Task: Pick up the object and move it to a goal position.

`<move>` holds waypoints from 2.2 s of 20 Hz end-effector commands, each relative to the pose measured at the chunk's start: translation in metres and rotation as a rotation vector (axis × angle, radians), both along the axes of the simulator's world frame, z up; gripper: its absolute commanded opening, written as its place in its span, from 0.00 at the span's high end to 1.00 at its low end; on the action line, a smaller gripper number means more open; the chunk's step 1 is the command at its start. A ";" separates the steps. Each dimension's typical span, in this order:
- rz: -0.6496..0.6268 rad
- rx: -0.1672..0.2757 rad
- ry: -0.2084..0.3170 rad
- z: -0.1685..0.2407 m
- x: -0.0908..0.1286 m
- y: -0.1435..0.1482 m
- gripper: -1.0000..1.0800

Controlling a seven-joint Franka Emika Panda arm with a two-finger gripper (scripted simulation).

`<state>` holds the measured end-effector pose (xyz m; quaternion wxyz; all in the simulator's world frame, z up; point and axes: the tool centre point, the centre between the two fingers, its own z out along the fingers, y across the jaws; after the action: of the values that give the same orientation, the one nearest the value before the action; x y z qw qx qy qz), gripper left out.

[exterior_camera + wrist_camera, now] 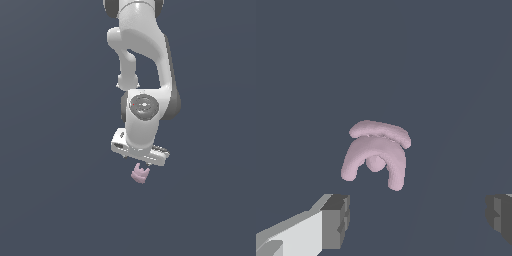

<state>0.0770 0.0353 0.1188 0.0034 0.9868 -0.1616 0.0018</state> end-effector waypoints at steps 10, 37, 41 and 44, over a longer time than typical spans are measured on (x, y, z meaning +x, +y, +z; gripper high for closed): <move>-0.177 0.007 0.001 -0.026 0.025 0.016 0.04; -0.200 0.007 0.002 -0.079 0.028 0.018 1.00; -0.200 0.007 0.002 -0.079 0.028 0.018 1.00; -0.200 0.007 0.002 -0.079 0.028 0.018 1.00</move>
<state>0.1052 0.0536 0.0395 0.0000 0.9657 -0.2595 -0.0002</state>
